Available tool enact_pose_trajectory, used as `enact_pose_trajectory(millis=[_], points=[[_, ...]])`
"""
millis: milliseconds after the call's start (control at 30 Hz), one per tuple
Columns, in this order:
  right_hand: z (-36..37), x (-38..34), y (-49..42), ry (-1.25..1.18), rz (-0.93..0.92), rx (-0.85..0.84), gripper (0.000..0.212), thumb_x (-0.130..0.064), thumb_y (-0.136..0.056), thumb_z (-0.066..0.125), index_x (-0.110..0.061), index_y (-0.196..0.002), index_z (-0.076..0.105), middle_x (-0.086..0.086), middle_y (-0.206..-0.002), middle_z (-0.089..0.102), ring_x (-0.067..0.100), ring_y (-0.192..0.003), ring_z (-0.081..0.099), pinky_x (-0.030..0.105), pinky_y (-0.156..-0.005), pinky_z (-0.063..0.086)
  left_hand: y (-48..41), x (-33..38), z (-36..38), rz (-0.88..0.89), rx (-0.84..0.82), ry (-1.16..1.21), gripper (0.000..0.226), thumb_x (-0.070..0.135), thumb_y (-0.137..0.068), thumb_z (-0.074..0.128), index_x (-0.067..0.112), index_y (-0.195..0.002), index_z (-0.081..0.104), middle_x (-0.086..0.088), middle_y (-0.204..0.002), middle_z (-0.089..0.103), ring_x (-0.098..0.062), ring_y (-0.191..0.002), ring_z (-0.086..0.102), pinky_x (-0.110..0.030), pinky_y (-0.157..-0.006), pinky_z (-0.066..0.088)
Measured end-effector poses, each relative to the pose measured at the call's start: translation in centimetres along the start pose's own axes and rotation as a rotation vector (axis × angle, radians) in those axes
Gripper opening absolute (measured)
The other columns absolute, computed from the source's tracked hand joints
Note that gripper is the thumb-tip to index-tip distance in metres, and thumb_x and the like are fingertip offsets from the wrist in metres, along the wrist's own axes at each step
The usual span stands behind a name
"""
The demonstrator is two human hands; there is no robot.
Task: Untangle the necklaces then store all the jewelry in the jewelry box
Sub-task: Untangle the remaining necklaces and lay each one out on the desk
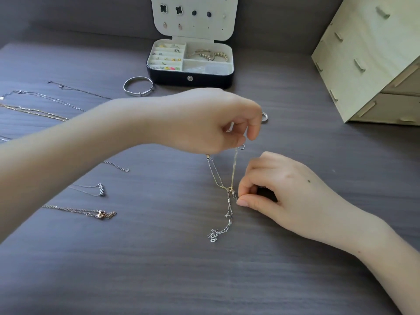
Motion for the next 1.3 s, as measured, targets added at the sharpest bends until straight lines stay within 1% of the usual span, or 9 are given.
enact_pose_trajectory(millis=[300,367,433,567,633,833,933,1100,1300], points=[[-0.3,-0.3,0.0,-0.002,-0.016,0.017,0.022,-0.036,-0.080,0.052,-0.021,-0.069,0.063,-0.014,-0.069,0.051,0.007,-0.072,0.043,0.021,-0.065,0.035,-2.3,0.4,2.6,0.038,-0.112,-0.061,0.017,0.014,-0.086,0.055,0.024,-0.098,0.062,0.017,-0.082,0.062,-0.009,-0.083,0.056,-0.007,-0.063,0.036],[-0.3,-0.3,0.0,-0.011,-0.016,0.011,0.021,-0.036,-0.080,0.052,-0.022,-0.070,0.063,-0.015,-0.070,0.052,0.006,-0.072,0.044,0.020,-0.065,0.036,-2.1,0.3,2.5,0.072,-0.056,-0.090,0.020,0.029,-0.082,0.054,0.026,-0.099,0.064,0.013,-0.099,0.061,-0.014,-0.096,0.055,-0.023,-0.081,0.043],[-0.4,-0.2,0.1,-0.017,-0.003,0.002,0.021,-0.038,-0.080,0.053,-0.023,-0.070,0.063,-0.017,-0.071,0.052,0.005,-0.071,0.045,0.020,-0.066,0.037,-1.3,-0.1,2.0,0.075,0.060,-0.128,0.029,0.034,-0.076,0.050,0.027,-0.098,0.067,0.005,-0.111,0.059,-0.020,-0.103,0.051,-0.035,-0.088,0.040],[-1.6,0.1,0.2,-0.067,0.043,0.056,0.020,-0.038,-0.081,0.053,-0.025,-0.073,0.066,-0.017,-0.073,0.056,0.005,-0.070,0.047,0.020,-0.067,0.038,2.5,-0.1,0.6,0.120,0.312,-0.110,0.019,0.017,-0.076,0.057,0.023,-0.086,0.072,0.000,-0.091,0.061,-0.019,-0.082,0.049,-0.027,-0.076,0.037],[-2.2,0.4,-0.1,-0.113,0.079,0.094,0.019,-0.037,-0.082,0.054,-0.024,-0.075,0.067,-0.017,-0.073,0.057,0.008,-0.070,0.049,0.021,-0.068,0.039,4.6,-0.3,0.9,0.137,0.372,-0.129,0.028,0.006,-0.074,0.057,0.026,-0.084,0.074,0.001,-0.086,0.059,-0.010,-0.076,0.038,-0.021,-0.070,0.030],[-1.1,1.1,-1.6,-0.095,0.199,-0.013,0.011,-0.035,-0.084,0.061,-0.029,-0.075,0.065,-0.022,-0.066,0.051,-0.001,-0.072,0.047,0.012,-0.064,0.033,7.2,0.1,3.5,0.138,0.352,-0.178,0.061,-0.006,-0.066,0.044,0.036,-0.097,0.073,0.003,-0.085,0.055,-0.011,-0.074,0.030,-0.033,-0.063,0.035],[-0.6,1.1,-2.2,-0.086,0.243,-0.096,0.008,-0.033,-0.083,0.064,-0.032,-0.075,0.065,-0.020,-0.062,0.048,-0.004,-0.071,0.048,0.014,-0.060,0.031,7.2,0.3,4.4,0.159,0.309,-0.201,0.062,0.002,-0.067,0.035,0.039,-0.101,0.072,0.003,-0.085,0.055,-0.015,-0.074,0.036,-0.029,-0.064,0.026],[0.3,0.9,-3.0,0.007,0.257,-0.249,0.010,-0.038,-0.082,0.064,-0.029,-0.077,0.065,-0.015,-0.067,0.055,-0.012,-0.067,0.047,0.011,-0.056,0.033,7.3,0.5,4.9,0.165,0.288,-0.236,0.065,0.003,-0.065,0.034,0.041,-0.103,0.070,0.004,-0.084,0.053,-0.018,-0.074,0.038,-0.032,-0.061,0.032],[1.2,0.1,-3.6,0.137,0.196,-0.371,0.012,-0.031,-0.085,0.058,-0.031,-0.073,0.058,-0.015,-0.070,0.052,-0.005,-0.066,0.045,0.016,-0.063,0.037,7.6,0.6,5.1,0.169,0.295,-0.226,0.067,0.003,-0.067,0.030,0.040,-0.105,0.070,0.004,-0.081,0.052,-0.016,-0.073,0.034,-0.029,-0.061,0.022]])
Point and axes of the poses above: each hand's wrist, its own y-axis away from the middle knuckle, its own z-axis out of the palm, x = y × z, the point moved 10 cm from there along -y, towards the middle knuckle
